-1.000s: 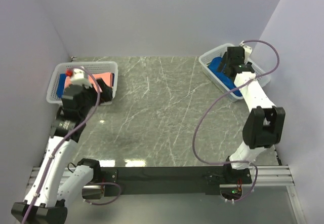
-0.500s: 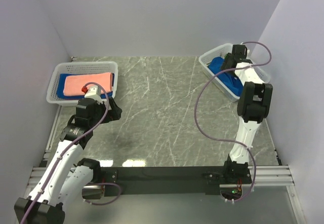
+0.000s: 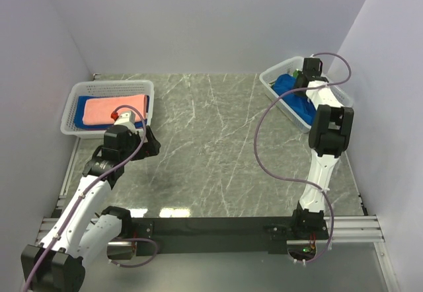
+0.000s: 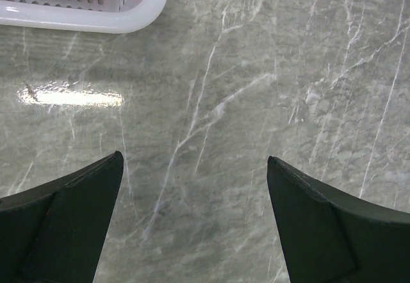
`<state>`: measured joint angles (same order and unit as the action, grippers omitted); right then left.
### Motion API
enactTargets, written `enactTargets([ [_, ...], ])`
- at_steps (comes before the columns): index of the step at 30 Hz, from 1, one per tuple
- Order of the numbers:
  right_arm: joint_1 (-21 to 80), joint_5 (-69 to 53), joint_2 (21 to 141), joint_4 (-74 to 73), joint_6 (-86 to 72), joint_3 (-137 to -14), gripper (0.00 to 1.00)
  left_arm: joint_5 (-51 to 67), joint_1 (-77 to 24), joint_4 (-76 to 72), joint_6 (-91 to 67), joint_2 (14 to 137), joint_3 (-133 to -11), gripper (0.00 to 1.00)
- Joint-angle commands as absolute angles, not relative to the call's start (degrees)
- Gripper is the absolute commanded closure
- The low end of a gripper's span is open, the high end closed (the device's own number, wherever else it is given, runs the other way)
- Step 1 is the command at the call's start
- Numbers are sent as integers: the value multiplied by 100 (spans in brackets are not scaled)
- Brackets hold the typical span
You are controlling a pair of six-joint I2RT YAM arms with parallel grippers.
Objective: Fold and stack the towels
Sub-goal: Grab crumpled towel
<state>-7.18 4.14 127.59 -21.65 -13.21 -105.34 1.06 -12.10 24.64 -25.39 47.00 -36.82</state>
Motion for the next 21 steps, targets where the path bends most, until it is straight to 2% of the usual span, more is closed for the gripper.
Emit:
enactTargets([
  [1, -765, 641, 11735, -1661, -1108, -10503, 100, 158, -1195, 2259, -2575, 4711, -3806, 1],
  [9, -431, 1336, 10355, -1284, -607, -10791, 100, 185, -1169, 2241, -2558, 4711, -3797, 1],
  [15, -27, 722, 9854, -1423, -53, -11512, 100, 167, -1151, 2241, -2549, 4650, -3797, 1],
  [21, 983, 185, 9185, -1696, 360, -11567, 100, 193, -1143, 2241, -2558, 4527, -3788, 1],
])
